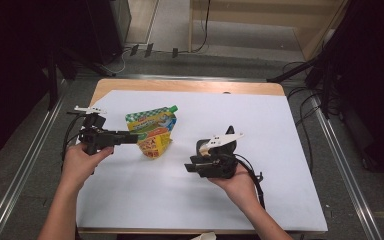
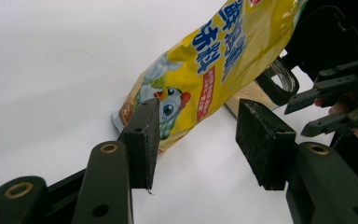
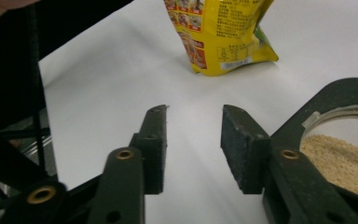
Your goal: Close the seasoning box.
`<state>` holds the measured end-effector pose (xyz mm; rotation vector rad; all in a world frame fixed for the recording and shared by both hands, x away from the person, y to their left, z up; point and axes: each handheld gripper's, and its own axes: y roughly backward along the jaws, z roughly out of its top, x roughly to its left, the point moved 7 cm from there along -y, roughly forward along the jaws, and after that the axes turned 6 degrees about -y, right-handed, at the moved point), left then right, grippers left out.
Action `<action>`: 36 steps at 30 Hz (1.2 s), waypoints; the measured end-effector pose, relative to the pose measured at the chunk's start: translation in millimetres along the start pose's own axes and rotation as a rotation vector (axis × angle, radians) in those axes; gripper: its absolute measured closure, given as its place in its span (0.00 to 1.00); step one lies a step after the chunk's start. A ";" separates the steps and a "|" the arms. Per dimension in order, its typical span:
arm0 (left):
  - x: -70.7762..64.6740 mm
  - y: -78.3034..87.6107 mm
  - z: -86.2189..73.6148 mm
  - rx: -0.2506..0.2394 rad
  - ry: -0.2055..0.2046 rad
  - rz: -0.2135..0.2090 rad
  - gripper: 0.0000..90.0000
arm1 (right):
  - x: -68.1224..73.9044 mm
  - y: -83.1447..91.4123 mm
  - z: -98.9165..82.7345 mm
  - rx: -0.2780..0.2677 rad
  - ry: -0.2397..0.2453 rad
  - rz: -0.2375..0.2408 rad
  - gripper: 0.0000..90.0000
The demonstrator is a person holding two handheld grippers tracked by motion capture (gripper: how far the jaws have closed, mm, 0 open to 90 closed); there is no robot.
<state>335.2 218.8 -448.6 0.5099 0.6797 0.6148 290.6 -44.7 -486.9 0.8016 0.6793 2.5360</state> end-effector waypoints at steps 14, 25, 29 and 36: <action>15.5 2.4 -10.3 -0.008 0.029 0.016 0.55 | -2.6 35.1 21.4 -0.021 -0.008 0.015 1.00; 14.8 -0.4 -11.0 -0.002 0.015 0.020 0.55 | -18.0 68.2 31.5 -0.023 -0.033 -0.031 1.00; 14.7 -0.9 -11.2 -0.003 0.015 0.021 0.55 | -22.6 78.4 34.1 -0.037 -0.040 -0.044 1.00; 14.6 -1.2 -11.2 -0.004 0.012 0.022 0.55 | -30.0 97.8 38.6 -0.061 -0.046 -0.073 1.00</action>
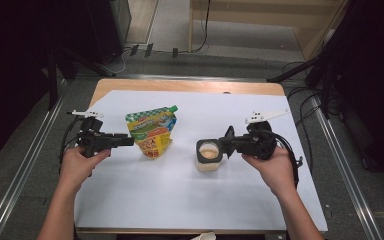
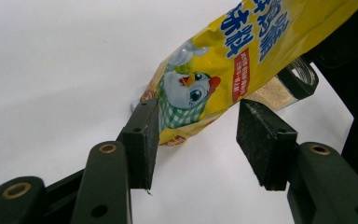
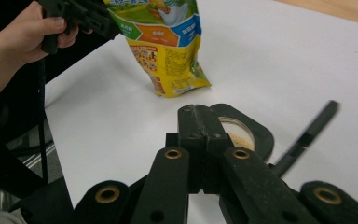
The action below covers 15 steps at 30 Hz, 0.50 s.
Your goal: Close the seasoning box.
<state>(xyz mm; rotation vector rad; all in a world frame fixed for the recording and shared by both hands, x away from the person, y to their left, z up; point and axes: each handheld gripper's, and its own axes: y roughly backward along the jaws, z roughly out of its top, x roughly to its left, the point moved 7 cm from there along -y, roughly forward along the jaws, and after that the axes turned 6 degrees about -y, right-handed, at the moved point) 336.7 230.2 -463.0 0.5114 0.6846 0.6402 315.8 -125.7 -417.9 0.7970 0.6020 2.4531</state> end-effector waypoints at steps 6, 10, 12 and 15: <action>0.0 0.0 0.1 -0.001 0.000 0.000 0.55 | -9.9 15.3 3.3 -0.025 -0.019 -0.026 1.00; 0.3 0.1 0.0 -0.002 -0.001 0.000 0.55 | -17.5 24.8 4.8 -0.043 -0.029 -0.048 1.00; 0.3 0.2 0.0 -0.002 0.001 0.001 0.55 | -21.9 27.7 4.5 -0.050 -0.039 -0.058 1.00; 0.4 0.1 0.1 -0.003 -0.001 0.001 0.55 | -29.3 28.3 2.6 -0.058 -0.052 -0.073 1.00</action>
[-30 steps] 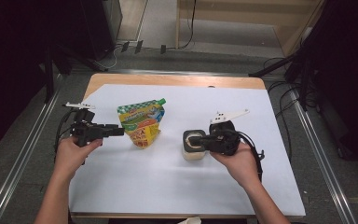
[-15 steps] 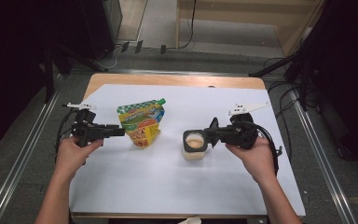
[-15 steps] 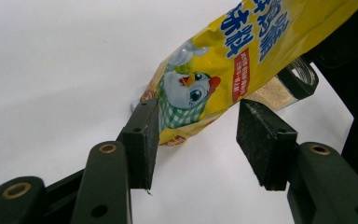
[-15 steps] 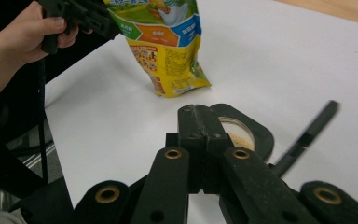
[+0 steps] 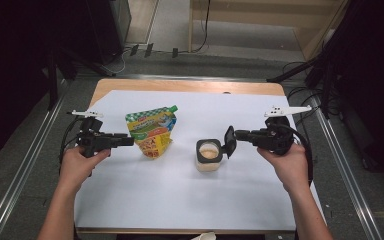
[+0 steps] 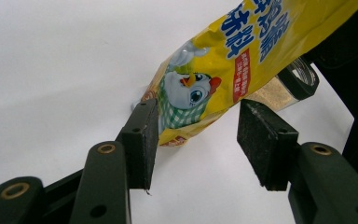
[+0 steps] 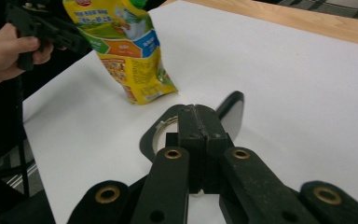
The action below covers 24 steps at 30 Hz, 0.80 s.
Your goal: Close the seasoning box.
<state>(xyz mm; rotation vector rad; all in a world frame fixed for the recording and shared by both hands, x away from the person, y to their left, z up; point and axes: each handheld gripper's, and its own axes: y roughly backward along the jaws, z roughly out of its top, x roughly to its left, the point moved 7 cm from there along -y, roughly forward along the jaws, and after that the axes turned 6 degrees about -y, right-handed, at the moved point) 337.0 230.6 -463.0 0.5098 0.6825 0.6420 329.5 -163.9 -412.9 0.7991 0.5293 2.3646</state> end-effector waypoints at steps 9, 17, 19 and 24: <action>0.2 -0.4 0.0 -0.001 0.002 0.000 0.54 | -19.0 -17.0 -13.4 0.018 -0.044 -0.034 1.00; 0.4 -0.5 -0.1 0.000 0.000 0.001 0.54 | -23.3 -28.7 -21.4 0.035 -0.060 -0.042 1.00; 0.3 -0.8 -0.2 0.002 -0.002 0.000 0.54 | -23.3 -30.3 -22.3 0.036 -0.055 -0.042 1.00; 0.0 -1.7 -0.2 0.005 -0.006 0.001 0.54 | -22.4 -33.5 -24.5 0.046 -0.053 -0.044 1.00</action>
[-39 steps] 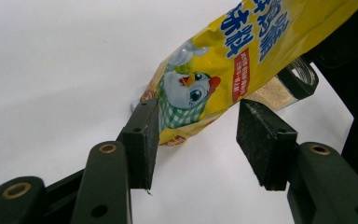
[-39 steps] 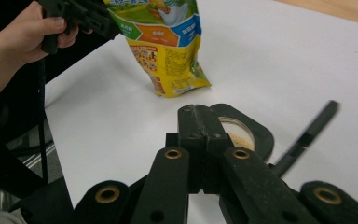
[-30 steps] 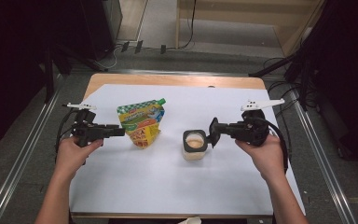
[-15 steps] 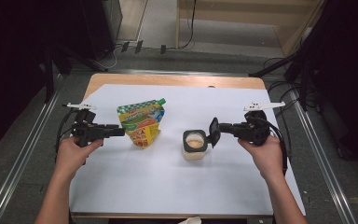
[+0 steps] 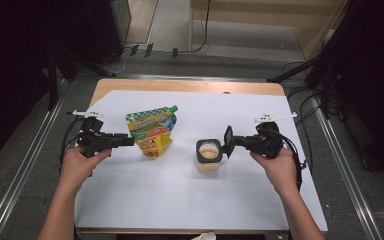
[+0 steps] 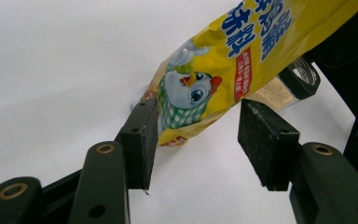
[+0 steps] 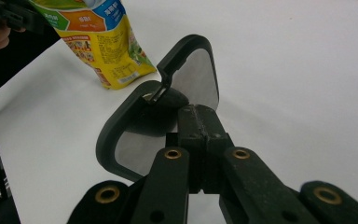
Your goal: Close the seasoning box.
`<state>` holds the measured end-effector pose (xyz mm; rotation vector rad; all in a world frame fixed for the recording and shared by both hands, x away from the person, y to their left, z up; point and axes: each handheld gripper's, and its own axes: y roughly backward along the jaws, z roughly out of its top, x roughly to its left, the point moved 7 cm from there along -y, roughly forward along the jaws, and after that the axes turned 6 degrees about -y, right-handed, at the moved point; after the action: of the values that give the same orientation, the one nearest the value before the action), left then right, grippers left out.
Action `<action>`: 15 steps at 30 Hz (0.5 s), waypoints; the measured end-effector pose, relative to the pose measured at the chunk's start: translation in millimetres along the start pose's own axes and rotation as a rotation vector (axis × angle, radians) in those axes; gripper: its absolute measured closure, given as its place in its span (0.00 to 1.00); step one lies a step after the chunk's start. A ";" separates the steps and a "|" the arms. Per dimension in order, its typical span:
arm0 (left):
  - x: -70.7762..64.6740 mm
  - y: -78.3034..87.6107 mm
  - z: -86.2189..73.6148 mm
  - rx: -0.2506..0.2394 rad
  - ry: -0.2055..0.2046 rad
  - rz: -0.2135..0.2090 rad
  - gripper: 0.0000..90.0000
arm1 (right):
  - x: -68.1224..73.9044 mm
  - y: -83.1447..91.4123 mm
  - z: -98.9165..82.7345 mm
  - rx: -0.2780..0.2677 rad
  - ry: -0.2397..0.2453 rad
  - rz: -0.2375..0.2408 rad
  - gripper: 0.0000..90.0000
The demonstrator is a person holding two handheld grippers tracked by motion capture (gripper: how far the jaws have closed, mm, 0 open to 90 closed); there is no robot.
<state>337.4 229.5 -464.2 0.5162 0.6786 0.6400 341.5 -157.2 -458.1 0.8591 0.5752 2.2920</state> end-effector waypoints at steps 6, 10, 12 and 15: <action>-0.3 -1.2 -0.2 0.003 0.005 -0.002 0.54 | 2.4 -3.3 -1.5 0.007 0.004 0.009 1.00; 0.3 -1.6 -0.6 0.007 0.005 -0.001 0.54 | 5.3 -5.5 -1.3 -0.003 0.017 0.009 1.00; 0.8 -1.3 -0.7 0.007 0.004 0.002 0.54 | 7.6 -6.7 -0.9 -0.010 0.020 0.017 1.00; 0.9 -1.4 -0.8 0.007 0.004 0.001 0.53 | 10.3 -8.0 -0.8 -0.011 0.020 0.023 1.00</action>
<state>337.9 229.3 -466.0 0.5224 0.6846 0.6402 337.9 -144.7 -458.8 0.8431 0.5638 2.3251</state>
